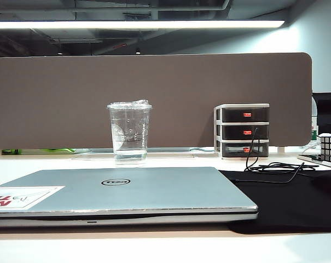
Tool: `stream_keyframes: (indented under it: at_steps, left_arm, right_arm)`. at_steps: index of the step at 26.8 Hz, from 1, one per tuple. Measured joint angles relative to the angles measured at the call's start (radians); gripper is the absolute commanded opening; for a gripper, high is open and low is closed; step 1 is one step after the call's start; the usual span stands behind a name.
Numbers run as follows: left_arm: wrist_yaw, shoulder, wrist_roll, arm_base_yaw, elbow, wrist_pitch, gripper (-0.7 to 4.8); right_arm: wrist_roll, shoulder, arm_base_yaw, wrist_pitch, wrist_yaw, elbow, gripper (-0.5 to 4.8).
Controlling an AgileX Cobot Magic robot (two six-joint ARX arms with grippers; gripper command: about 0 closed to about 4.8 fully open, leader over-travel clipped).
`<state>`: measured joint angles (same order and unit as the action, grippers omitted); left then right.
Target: Pick up the coffee cup and place it on the right side of the laptop.
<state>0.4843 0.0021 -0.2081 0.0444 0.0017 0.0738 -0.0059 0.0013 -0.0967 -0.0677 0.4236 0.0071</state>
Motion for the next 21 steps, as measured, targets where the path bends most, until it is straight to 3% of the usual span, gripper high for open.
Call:
stream_keyframes:
  at_steps: [9,15,21]
  left_arm:
    - [0.013,0.000,-0.033,0.000,0.000,0.014,-0.01]
    - [-0.032,0.000,-0.221,0.000,0.000,0.035,-0.03]
    - [-0.026,0.000,-0.213,0.000,0.049,0.078,-0.02]
  right_arm:
    - [0.010,0.000,0.000,0.000,0.019,0.000,-0.01]
    - [0.010,0.000,0.000,0.000,0.022,0.000,-0.01]
    - [0.010,0.000,0.000,0.000,0.023,0.000,-0.01]
